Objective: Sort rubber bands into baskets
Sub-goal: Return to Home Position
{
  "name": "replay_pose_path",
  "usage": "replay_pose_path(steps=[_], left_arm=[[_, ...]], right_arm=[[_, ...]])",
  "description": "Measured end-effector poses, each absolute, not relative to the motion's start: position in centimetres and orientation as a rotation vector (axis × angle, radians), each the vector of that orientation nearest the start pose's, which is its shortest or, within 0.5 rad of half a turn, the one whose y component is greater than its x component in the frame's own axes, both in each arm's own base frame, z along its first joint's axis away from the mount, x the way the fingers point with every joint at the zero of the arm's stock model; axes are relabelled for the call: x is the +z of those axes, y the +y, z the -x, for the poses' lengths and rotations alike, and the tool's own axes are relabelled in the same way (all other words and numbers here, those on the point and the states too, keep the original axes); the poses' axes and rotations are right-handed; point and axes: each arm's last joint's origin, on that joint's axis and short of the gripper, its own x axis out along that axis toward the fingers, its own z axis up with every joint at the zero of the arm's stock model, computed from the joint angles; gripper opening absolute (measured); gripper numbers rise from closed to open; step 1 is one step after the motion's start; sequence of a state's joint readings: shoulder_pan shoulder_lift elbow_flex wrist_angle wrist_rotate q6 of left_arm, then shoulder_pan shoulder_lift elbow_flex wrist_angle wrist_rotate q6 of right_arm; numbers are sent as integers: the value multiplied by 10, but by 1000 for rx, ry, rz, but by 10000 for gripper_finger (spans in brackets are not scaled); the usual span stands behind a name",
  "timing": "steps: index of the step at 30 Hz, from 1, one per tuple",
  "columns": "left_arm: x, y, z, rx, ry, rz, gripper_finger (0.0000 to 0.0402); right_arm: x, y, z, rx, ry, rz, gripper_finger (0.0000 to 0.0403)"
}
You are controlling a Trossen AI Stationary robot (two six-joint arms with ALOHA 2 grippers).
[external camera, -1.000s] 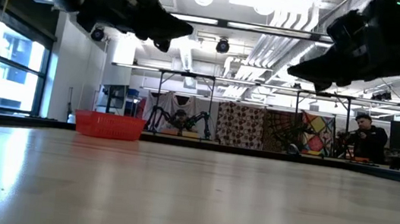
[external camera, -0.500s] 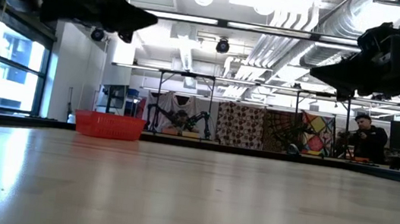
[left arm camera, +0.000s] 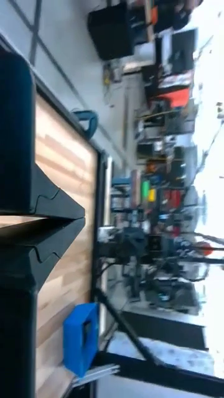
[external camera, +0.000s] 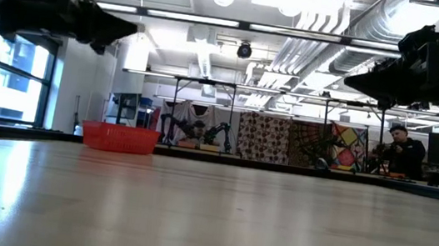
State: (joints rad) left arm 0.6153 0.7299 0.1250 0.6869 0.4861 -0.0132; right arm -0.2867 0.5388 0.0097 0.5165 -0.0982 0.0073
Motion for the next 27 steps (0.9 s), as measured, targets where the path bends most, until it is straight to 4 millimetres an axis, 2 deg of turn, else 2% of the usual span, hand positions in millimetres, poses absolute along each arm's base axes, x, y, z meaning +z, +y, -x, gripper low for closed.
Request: replay_pose_path(steps=[6,16,23,27], left_arm=[[190,64,-109,161,-141,-24,0],[177,47,-83,262,-93,0,0],[177,44,-82,270,2,25,0],[183,42,-85,285,-117,10,0]], right_arm=[[167,-35,-122,-248,7,7,0],[168,-33,-115,-261,6,-21,0],[170,-32,-111,-277,-14,-20,0],[173,-30,-111,-266,-49,-15,0]])
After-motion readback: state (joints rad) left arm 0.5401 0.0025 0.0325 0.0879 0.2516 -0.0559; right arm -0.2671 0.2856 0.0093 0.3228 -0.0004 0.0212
